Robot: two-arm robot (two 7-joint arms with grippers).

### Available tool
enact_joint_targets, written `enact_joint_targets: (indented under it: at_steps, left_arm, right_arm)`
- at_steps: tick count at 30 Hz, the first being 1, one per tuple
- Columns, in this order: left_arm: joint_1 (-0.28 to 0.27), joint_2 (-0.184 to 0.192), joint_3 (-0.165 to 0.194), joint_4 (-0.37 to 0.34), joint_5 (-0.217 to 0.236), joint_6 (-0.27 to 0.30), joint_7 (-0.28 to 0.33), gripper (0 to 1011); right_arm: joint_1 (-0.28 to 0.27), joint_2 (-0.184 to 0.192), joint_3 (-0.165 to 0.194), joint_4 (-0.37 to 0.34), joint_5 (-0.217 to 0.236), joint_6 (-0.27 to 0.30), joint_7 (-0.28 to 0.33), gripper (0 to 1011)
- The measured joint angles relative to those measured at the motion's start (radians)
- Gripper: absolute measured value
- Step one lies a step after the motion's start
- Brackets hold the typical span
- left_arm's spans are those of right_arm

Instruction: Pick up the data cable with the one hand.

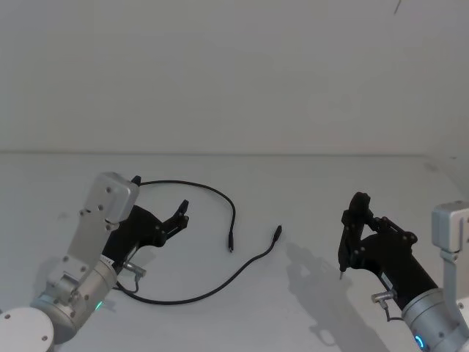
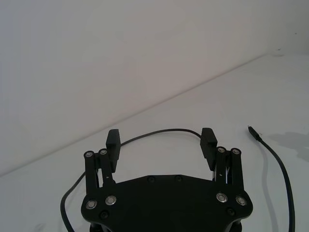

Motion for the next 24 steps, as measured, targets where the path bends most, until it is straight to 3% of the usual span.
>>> enact_joint_targets:
  at_steps: [24]
  left_arm:
    - [-0.001, 0.001, 0.0, 0.0, 0.0, 0.0, -0.005, 1001]
  right_arm:
    - [0.0, 0.0, 0.0, 0.0, 0.0, 0.0, 0.0, 279]
